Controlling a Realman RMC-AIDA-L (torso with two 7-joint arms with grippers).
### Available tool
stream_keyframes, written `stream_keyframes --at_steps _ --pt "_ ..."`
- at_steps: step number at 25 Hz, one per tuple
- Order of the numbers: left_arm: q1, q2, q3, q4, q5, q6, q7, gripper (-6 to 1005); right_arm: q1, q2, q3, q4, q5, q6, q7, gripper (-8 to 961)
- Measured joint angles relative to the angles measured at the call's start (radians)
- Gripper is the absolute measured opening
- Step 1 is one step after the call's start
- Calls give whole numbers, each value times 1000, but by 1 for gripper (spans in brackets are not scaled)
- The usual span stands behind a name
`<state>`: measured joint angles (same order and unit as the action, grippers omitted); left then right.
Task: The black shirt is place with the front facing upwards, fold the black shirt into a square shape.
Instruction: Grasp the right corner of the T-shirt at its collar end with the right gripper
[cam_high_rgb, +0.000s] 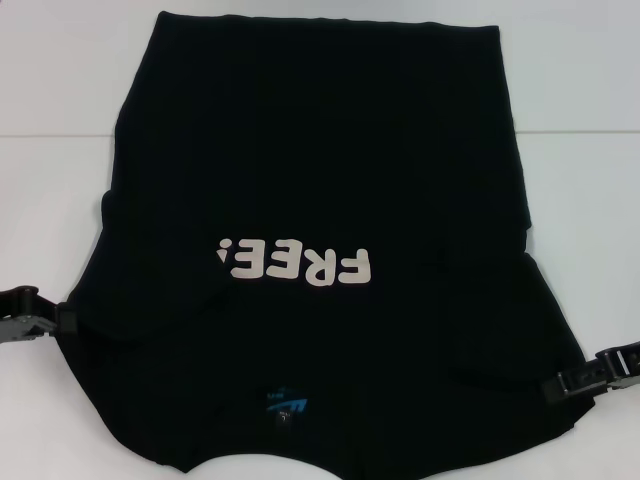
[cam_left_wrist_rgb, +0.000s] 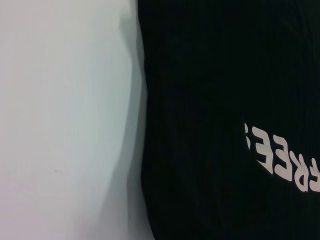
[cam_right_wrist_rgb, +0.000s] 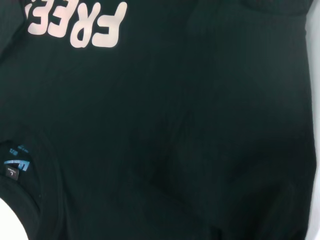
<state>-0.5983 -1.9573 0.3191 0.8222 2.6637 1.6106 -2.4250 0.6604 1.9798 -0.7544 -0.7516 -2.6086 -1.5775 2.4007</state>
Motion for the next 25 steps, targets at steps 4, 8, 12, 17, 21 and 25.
stream_keyframes --at_steps 4,8,12,17,21,25 --pt "-1 1 0 0 -1 0 -2 25 8 5 -4 0 -1 3 -3 775" --pt "-3 2 0 0 -2 -3 -2 26 22 16 -5 1 0 2 -11 772" --pt "-4 2 0 0 -2 -5 -3 26 39 25 -6 10 -1 1 -13 769" --pt "-6 2 0 0 -3 -6 -5 25 64 28 -18 43 -1 4 -19 765" --pt "-6 2 0 0 -11 -7 -6 26 73 30 -21 50 -1 4 -23 762" --pt "-6 3 0 0 -16 -8 -6 26 74 30 -21 50 2 8 -24 760"
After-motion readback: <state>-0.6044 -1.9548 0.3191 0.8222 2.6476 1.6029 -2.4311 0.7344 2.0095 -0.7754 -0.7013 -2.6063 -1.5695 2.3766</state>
